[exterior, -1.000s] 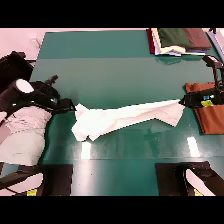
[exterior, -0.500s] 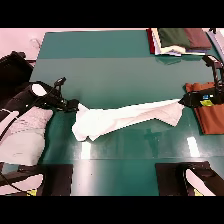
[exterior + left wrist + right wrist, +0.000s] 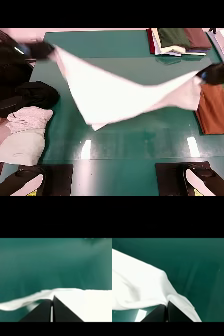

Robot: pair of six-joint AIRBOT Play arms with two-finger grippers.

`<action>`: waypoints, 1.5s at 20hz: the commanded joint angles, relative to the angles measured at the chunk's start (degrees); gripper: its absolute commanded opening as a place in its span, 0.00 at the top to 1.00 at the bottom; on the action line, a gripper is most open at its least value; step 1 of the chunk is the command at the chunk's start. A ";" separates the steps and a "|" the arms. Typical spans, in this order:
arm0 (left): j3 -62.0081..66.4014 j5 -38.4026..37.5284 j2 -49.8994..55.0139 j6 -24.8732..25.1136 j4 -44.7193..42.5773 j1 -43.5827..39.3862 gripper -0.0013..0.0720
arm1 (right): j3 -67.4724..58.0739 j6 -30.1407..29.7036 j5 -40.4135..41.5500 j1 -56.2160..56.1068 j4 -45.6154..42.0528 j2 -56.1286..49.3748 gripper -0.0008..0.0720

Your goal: Fold the shirts.

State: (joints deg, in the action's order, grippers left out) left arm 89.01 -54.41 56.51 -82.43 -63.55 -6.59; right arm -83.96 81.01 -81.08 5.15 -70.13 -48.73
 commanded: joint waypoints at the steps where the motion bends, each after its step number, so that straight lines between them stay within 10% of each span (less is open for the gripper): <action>1: 17.07 -0.20 -6.01 -0.02 -2.29 -0.02 0.95 | -12.46 0.00 -0.57 0.04 -0.26 0.72 0.97; 13: 31.95 3.50 -2.08 1.40 -8.35 -0.04 0.95 | -32.70 9.03 -20.87 0.04 -0.63 -6.10 0.97; 24: 19.19 -14.93 39.45 -5.68 -9.64 -0.02 0.95 | 0.33 5.88 -12.63 0.85 -0.24 -33.11 0.97; 25: 19.19 -14.58 40.63 -5.68 -9.84 -0.02 0.86 | 0.39 5.88 -9.84 1.62 0.22 -35.95 0.96; 26: 19.19 -13.49 40.87 -5.73 -10.82 -0.02 0.37 | -0.72 5.90 -8.59 2.54 0.92 -38.27 0.74; 27: 19.41 -12.81 40.65 -6.12 -12.04 0.00 0.16 | -2.73 5.92 -8.70 3.67 2.62 -40.48 0.43; 30: 21.05 -18.73 39.10 -6.14 -12.50 2.80 0.16 | -8.11 5.86 -11.80 6.97 4.57 -42.29 0.43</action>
State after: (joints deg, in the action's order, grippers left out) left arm 109.23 -68.64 95.04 -88.29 -75.09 -5.45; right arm -89.49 87.42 -92.58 9.65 -67.68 -87.68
